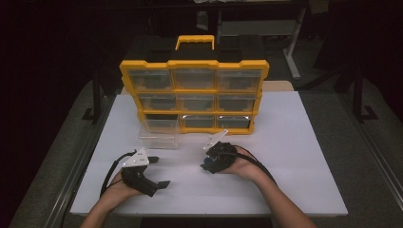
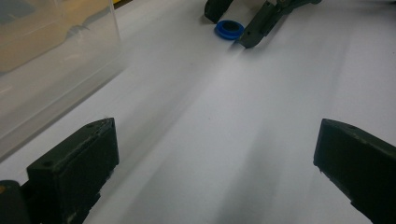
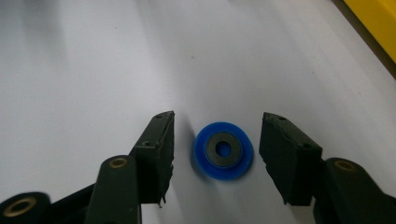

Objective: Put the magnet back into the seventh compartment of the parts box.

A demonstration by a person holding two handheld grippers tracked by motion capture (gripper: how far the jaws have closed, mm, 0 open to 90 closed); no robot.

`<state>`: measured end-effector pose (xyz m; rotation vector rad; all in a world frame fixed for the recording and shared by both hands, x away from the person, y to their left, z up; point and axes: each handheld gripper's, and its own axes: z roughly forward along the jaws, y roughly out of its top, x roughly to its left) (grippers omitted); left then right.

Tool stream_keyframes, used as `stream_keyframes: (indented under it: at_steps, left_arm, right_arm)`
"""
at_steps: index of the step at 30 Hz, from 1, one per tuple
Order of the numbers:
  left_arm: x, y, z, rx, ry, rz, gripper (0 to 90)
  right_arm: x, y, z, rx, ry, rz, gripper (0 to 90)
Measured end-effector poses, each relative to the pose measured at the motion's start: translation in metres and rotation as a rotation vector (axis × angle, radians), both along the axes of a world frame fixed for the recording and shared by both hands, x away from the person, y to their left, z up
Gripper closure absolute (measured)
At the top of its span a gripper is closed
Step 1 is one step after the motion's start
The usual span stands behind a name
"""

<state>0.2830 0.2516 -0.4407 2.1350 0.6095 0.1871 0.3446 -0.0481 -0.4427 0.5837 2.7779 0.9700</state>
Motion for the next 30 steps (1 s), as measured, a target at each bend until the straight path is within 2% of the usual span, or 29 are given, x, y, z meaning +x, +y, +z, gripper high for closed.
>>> stream_keyframes:
  at_steps: [19, 28, 30]
  left_arm:
    - [-0.0001, -0.0008, -0.0006, 0.0, -0.002, 0.008, 0.0]
    - [-0.0003, -0.001, -0.0007, 0.001, -0.002, 0.007, 0.0]
    - [-0.0002, -0.001, -0.0008, 0.001, -0.002, 0.007, 0.0]
  right_arm:
    - [0.0009, -0.0023, 0.0015, -0.001, 0.006, -0.008, 59.8]
    - [0.0019, -0.0033, 0.0016, -0.001, 0.003, -0.007, 61.1]
    - [0.0021, -0.0038, 0.0023, -0.003, 0.017, -0.011, 61.3]
